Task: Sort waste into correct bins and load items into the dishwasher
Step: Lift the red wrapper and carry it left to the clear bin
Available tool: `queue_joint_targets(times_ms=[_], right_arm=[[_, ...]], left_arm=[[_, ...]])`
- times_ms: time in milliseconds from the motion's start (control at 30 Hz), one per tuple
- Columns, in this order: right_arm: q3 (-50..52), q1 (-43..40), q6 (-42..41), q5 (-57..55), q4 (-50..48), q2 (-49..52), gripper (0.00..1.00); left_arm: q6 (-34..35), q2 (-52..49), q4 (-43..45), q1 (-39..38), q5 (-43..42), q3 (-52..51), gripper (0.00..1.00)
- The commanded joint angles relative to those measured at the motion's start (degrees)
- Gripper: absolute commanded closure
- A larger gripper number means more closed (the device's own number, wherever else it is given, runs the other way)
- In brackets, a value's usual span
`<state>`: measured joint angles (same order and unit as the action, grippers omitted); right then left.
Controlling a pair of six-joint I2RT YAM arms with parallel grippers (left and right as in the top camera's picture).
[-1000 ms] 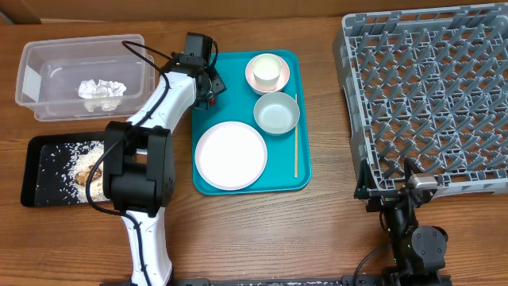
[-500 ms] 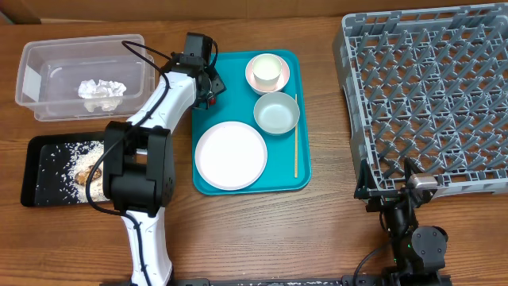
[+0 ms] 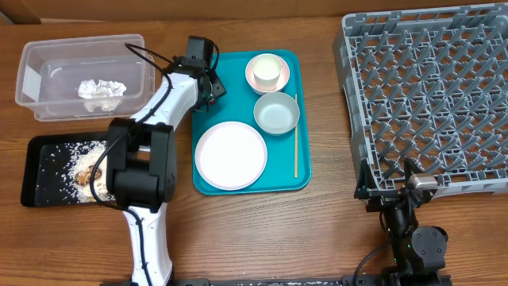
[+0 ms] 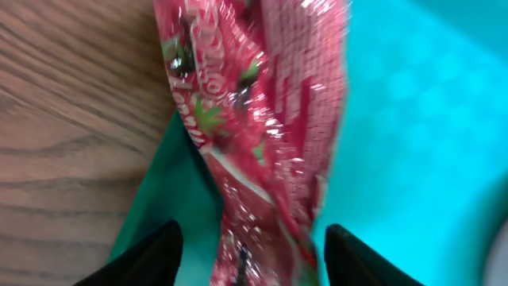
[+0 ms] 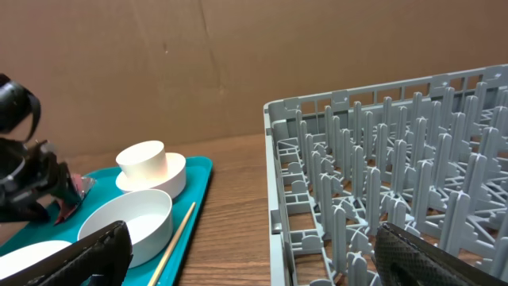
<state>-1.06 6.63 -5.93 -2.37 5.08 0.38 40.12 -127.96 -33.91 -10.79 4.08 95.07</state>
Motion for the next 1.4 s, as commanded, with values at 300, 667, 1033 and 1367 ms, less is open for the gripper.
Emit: queue_joint_targets(times_ms=[300,667,1033,1367], right_arm=[[0.59,0.15,0.39,-0.50,-0.46,-0.20,0.00],[0.59,0.15,0.39,-0.50,-0.46,-0.20,0.00],[0.59,0.17,0.39,-0.50,-0.46,-0.20,0.00],[0.59,0.15,0.39,-0.50,-0.46,-0.20,0.00]], left_arm=[[0.20,-1.66,2.03,-0.17,0.13,-0.33,0.80],[0.22,3.65,0.68,-0.13,-0.09,-0.31,0.96],[0.17,18.45,-0.28,2.67,3.74,-0.31,0.96],[0.17,20.17,-9.44,13.51,11.47,-0.33,0.96]])
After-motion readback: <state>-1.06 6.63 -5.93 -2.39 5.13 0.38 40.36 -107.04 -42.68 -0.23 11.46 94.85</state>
